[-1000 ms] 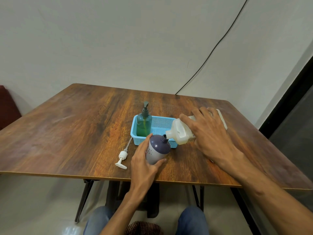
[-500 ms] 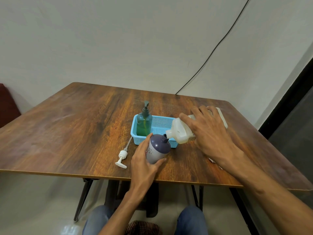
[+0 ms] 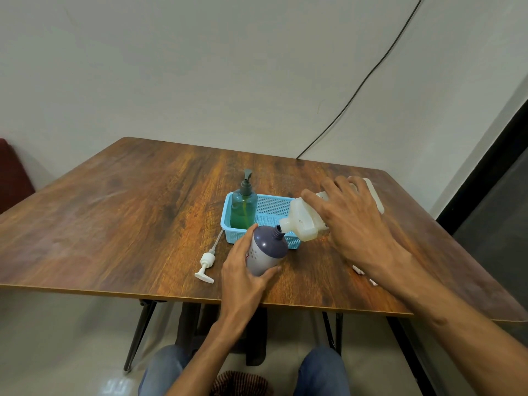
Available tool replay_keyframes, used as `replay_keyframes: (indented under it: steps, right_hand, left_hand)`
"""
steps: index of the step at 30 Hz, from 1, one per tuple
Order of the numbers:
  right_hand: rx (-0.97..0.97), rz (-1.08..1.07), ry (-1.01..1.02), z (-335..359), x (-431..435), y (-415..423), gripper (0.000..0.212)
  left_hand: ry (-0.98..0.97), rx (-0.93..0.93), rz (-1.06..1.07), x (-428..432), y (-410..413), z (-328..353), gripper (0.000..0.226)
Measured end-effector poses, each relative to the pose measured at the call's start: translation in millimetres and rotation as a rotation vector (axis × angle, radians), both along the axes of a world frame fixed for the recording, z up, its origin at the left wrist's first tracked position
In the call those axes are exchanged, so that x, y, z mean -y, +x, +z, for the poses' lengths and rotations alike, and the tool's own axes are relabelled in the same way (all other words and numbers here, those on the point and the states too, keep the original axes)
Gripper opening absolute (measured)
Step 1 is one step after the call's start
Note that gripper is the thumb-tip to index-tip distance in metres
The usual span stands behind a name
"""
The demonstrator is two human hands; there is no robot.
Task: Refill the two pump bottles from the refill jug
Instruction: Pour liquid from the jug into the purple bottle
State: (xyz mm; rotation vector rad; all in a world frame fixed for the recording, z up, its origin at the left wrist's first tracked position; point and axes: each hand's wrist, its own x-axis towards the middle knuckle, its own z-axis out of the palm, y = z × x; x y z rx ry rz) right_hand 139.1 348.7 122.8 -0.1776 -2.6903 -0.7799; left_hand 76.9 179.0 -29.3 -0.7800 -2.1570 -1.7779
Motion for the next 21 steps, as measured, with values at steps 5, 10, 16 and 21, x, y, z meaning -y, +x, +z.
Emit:
replay_keyframes:
  steps: [5,10,16,21]
  right_hand:
    - [0.04,-0.013,0.008,5.1,3.7,2.2,0.077]
    - [0.05,-0.017,0.016,4.6,4.6,1.0,0.077]
    - [0.014,0.022,0.025,6.7,5.3,2.2,0.073]
    - [0.024,0.002,0.04,9.3,7.2,2.8,0.074]
  left_hand:
    - [0.002,0.002,-0.001,-0.1,0.3,-0.3,0.092]
    - [0.009,0.007,-0.006,0.6,1.0,0.4,0.092]
    - [0.015,0.012,-0.004,0.7,1.6,1.8,0.093]
    - [0.003,0.01,0.002,0.5,0.4,-0.5,0.094]
